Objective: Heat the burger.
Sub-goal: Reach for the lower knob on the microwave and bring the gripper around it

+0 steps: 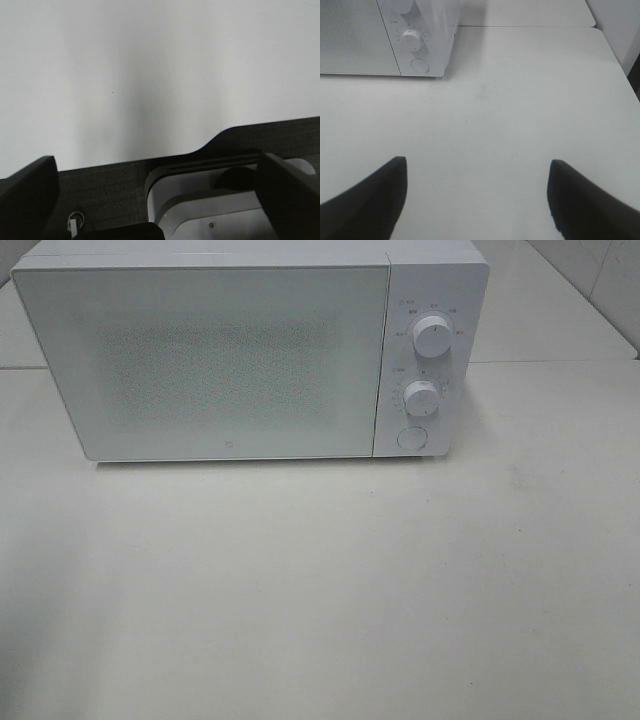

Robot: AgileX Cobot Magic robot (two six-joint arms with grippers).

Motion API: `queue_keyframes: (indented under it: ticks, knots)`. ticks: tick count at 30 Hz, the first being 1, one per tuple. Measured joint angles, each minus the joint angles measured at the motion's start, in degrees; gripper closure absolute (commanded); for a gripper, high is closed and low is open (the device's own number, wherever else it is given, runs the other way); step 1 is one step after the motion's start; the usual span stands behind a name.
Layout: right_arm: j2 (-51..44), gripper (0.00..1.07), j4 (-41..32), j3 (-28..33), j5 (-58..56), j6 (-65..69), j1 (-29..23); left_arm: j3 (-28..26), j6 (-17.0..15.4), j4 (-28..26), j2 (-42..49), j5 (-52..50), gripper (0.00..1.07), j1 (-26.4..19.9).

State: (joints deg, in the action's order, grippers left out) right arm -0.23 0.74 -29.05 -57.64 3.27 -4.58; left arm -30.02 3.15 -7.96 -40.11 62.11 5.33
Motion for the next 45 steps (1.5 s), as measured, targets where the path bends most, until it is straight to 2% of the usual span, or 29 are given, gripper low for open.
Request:
queue_keyframes:
  ticks: [5,15,22,29,45]
  knots:
    - [0.0,0.32,0.0,0.0,0.0,0.0,0.0,0.0,-1.5,1.0,7.7,-0.1,0.08,0.0]
    - [0.0,0.32,0.0,0.0,0.0,0.0,0.0,0.2,-1.5,1.6,19.6,-0.2,0.08,0.0]
    - [0.0,0.32,0.0,0.0,0.0,0.0,0.0,0.2,-1.5,1.0,32.0,-0.4,0.08,0.0]
    - [0.0,0.32,0.0,0.0,0.0,0.0,0.0,0.2,-1.5,0.9,39.4,-0.4,0.08,0.0]
    - [0.0,0.32,0.0,0.0,0.0,0.0,0.0,0.2,-1.5,0.5,40.4,-0.4,0.09,0.0]
